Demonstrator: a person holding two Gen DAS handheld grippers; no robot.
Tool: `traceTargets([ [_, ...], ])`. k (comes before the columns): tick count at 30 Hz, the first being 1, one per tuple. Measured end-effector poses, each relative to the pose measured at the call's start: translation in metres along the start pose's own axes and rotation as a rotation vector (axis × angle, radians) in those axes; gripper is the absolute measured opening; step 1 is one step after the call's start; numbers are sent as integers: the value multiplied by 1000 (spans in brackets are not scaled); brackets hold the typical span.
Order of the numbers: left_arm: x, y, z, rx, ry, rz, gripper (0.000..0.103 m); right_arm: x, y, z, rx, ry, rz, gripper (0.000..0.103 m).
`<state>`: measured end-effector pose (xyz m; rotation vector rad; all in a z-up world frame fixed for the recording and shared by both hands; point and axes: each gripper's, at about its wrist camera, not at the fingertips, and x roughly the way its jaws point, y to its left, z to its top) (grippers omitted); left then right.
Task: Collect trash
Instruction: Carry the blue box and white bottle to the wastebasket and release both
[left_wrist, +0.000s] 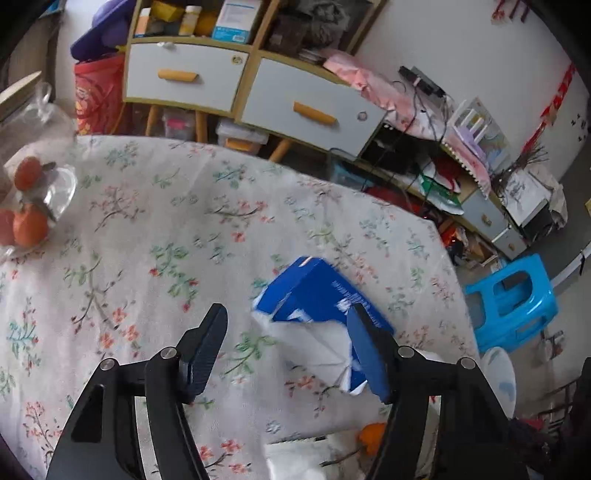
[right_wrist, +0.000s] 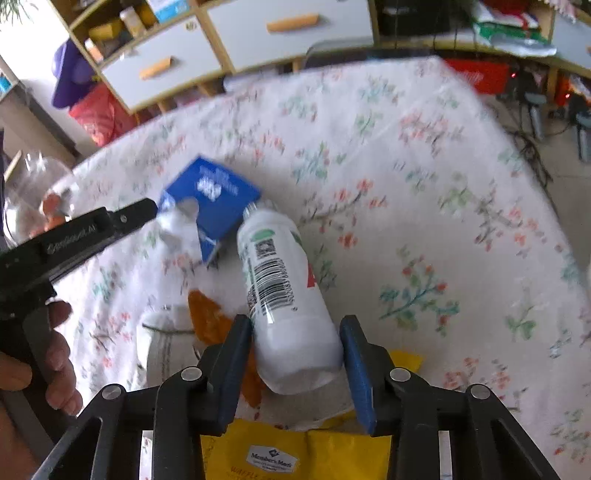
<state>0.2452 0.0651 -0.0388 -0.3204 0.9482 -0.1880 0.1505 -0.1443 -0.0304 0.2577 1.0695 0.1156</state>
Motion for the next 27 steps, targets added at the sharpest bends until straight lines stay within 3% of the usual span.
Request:
traceTargets([
  [3,11,-17,6,83,37,-17,75,-14,-15,6,55,-33,13,42],
  [6,21,-38,4,206,76,30,82,-27,-34,11,126,-54,40,42],
  [12,37,-95,-18,578,48,232,89,-50,-72,13,181,-81,20,42],
  [14,44,-104,-22,641,60,271,89,-54,-82,11,195,-78,14,42],
  [19,54,-108,-20,667,103,302,90,-64,-103,6,217,-75,-3,42],
  [22,60,-104,-16,654,139,311,98,-69,-111,5,228,-78,-7,42],
  [24,70,-95,-13,622,186,330,99,-71,-117,4,236,-78,-9,42],
  [27,74,-70,-4,471,229,255,101,-73,-121,3,241,-77,-10,42],
])
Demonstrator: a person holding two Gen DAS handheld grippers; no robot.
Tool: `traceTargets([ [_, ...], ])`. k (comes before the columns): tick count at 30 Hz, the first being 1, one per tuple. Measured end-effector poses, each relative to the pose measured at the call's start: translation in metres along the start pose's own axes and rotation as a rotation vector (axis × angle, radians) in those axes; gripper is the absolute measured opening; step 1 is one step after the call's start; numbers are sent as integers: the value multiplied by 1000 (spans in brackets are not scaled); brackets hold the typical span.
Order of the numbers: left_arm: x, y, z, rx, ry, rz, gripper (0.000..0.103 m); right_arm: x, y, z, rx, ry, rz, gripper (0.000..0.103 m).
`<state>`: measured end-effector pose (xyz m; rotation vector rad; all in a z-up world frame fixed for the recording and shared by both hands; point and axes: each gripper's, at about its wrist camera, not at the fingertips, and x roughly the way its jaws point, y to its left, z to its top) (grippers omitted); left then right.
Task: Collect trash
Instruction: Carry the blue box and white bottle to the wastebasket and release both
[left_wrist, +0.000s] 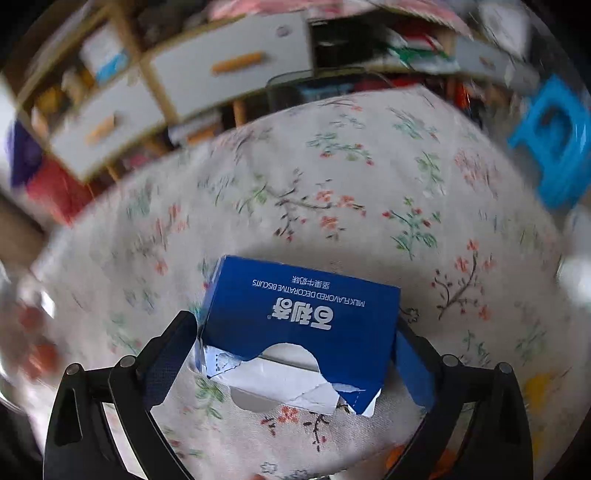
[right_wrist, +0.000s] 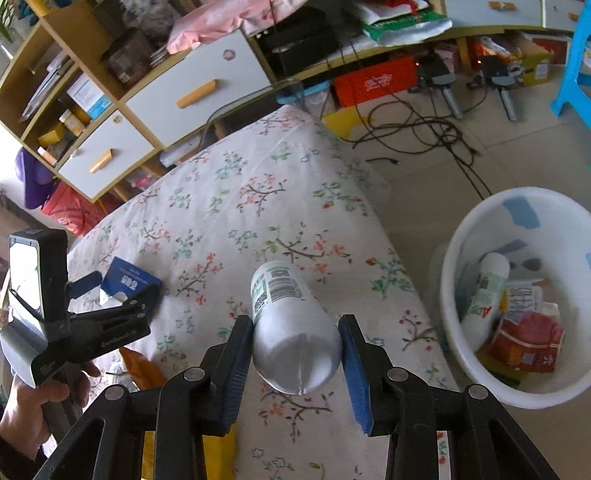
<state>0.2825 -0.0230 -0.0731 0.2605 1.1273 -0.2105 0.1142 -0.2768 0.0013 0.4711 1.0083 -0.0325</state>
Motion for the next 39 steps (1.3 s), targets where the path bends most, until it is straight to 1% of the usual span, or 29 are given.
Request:
traceTargets([
  [1,-1,7,-2,-35,-15,-16,100,0,0,0,1,1,0,42],
  [4,-7,16,-8,-53,-44,-32,96,-1,0,0,1,0,2,42],
  [11,-32,34,-26,-177,-66,-105,92,-7,-2,2,1,-15,0,42],
  [17,-70,19,-39,-152,-89,-138,91,-27,-18,6,28,-60,-21,42],
  [20,-85,1,-40,-125,-101,-166,92,-39,-34,7,51,-83,-40,42],
  [24,-105,-33,-40,-76,-115,-215,92,-57,-65,8,104,-114,-78,42],
  [27,-119,-62,-41,-40,-122,-261,92,-68,-84,8,135,-130,-101,42],
  [32,-131,-120,-42,33,-116,-325,92,-81,-116,4,178,-154,-141,43],
  [33,-132,-132,-43,47,-112,-336,92,-83,-125,3,198,-156,-147,45],
  [34,-133,-142,-43,58,-109,-344,92,-84,-133,2,216,-146,-150,55],
  [36,-133,-162,-43,81,-104,-355,92,-89,-146,-2,256,-147,-146,64],
  [39,-129,-191,-42,115,-95,-366,92,-100,-159,-4,280,-152,-144,64],
])
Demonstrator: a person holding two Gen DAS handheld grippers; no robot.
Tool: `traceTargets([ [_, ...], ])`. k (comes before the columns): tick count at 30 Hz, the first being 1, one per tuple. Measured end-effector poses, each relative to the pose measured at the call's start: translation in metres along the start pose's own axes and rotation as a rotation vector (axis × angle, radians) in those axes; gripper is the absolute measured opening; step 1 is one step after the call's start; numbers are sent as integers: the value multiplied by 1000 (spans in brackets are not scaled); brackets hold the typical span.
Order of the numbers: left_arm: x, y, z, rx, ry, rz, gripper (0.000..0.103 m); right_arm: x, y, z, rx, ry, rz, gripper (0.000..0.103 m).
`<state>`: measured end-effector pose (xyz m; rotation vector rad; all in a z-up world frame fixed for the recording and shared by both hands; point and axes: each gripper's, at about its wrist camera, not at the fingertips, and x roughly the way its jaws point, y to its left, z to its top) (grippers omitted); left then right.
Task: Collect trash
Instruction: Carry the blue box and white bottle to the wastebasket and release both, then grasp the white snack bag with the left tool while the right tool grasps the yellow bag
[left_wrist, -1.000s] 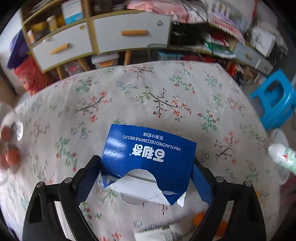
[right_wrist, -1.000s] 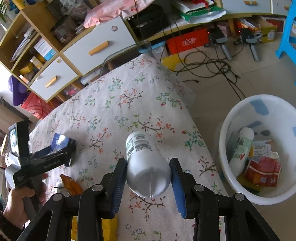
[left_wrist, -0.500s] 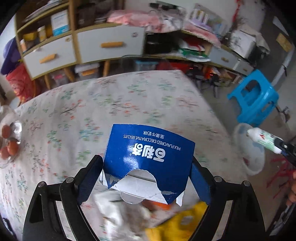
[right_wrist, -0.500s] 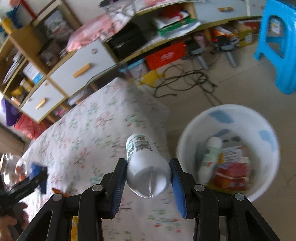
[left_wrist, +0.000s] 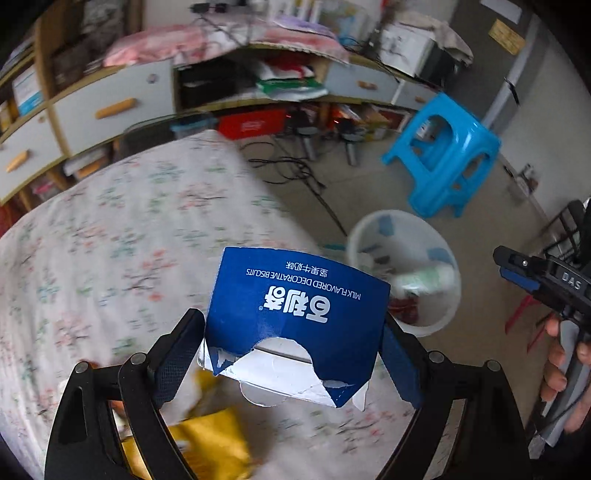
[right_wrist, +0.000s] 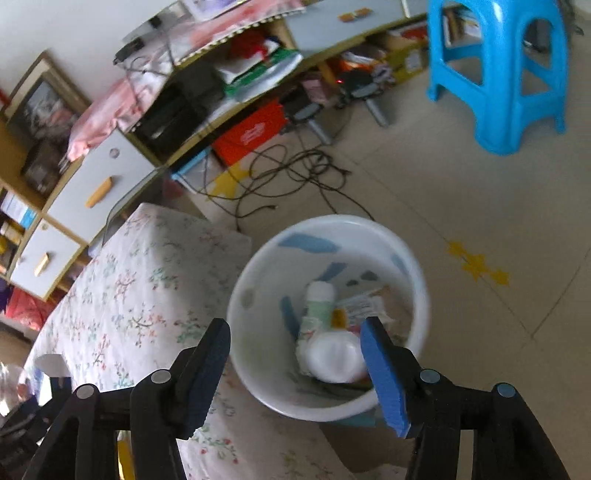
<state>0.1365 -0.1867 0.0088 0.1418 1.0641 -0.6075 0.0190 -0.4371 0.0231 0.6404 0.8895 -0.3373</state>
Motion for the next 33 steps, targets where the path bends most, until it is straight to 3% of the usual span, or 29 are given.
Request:
traceTargets([
  [12,58,-75,19,28,71,-99,95,-35,-49,-2,-17,-28,-92,64],
  [17,68,-102,29,67,62,-101,98,-42,-63,-3,4,-32,-105,64],
  [19,70,-108,32,74,52,-56,100,-45,-67,-3,13,-34,-107,64],
  [21,69,-111,34,84,34,-21,100,-47,-69,-3,18,-38,-108,68],
  [33,28,-77,21,50,-5,25,103,-51,-57,-3,0,-55,-97,72],
])
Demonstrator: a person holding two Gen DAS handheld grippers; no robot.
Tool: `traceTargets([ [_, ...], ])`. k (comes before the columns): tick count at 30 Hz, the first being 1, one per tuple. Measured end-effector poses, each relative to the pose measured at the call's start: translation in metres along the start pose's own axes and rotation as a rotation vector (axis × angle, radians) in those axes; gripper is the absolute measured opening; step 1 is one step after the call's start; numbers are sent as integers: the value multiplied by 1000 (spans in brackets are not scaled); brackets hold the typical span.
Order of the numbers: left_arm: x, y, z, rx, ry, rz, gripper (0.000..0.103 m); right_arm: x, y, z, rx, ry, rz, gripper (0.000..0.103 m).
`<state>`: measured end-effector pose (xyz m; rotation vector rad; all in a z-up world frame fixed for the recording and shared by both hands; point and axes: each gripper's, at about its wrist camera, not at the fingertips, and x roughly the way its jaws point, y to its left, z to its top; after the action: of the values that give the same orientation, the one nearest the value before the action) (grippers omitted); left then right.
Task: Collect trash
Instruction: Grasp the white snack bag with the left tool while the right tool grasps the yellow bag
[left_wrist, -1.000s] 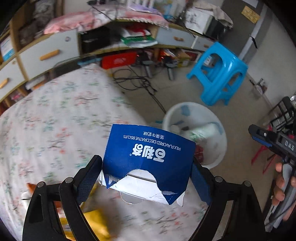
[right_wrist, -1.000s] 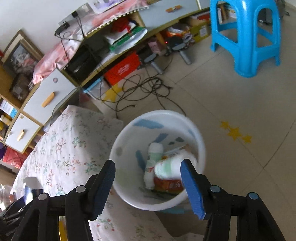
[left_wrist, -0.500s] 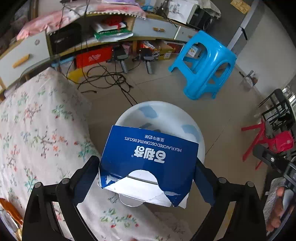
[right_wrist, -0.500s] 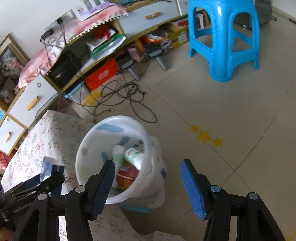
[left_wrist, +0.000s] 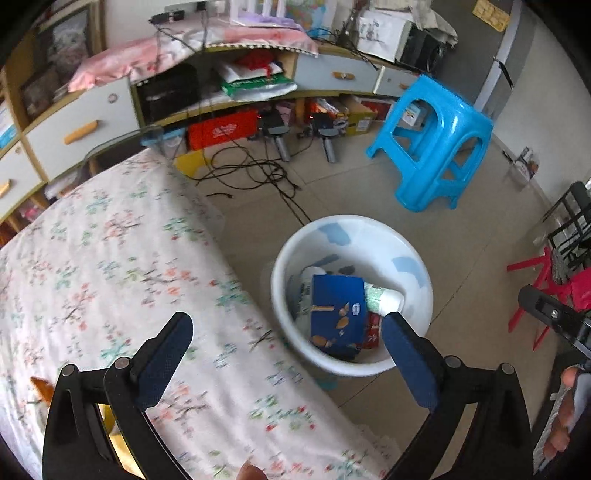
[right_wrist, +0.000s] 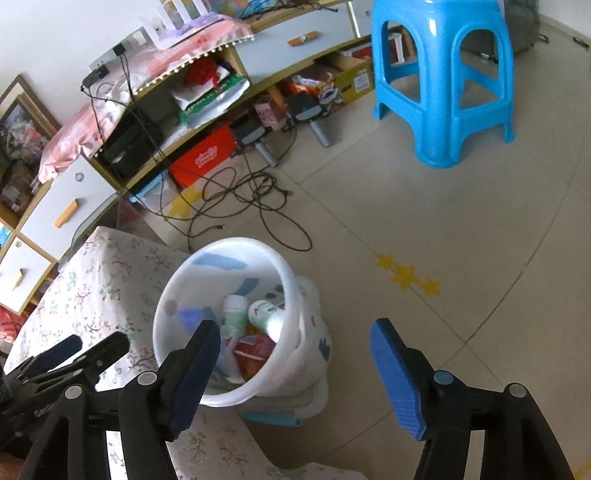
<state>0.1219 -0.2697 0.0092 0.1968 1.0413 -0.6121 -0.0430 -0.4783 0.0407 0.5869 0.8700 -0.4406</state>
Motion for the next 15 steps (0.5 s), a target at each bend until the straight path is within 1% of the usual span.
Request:
traceTargets([
  [6,-30,38,-18,-33,-16,25,103,1,19,-5,-47,5,0,75],
  [11,-59,78,-41,-87,-33,39,103,0,42,-12,-95,12,11,76],
  [15,-79,111,-60,-122,-44,79,103,1,63,-18,-131,15,26,79],
])
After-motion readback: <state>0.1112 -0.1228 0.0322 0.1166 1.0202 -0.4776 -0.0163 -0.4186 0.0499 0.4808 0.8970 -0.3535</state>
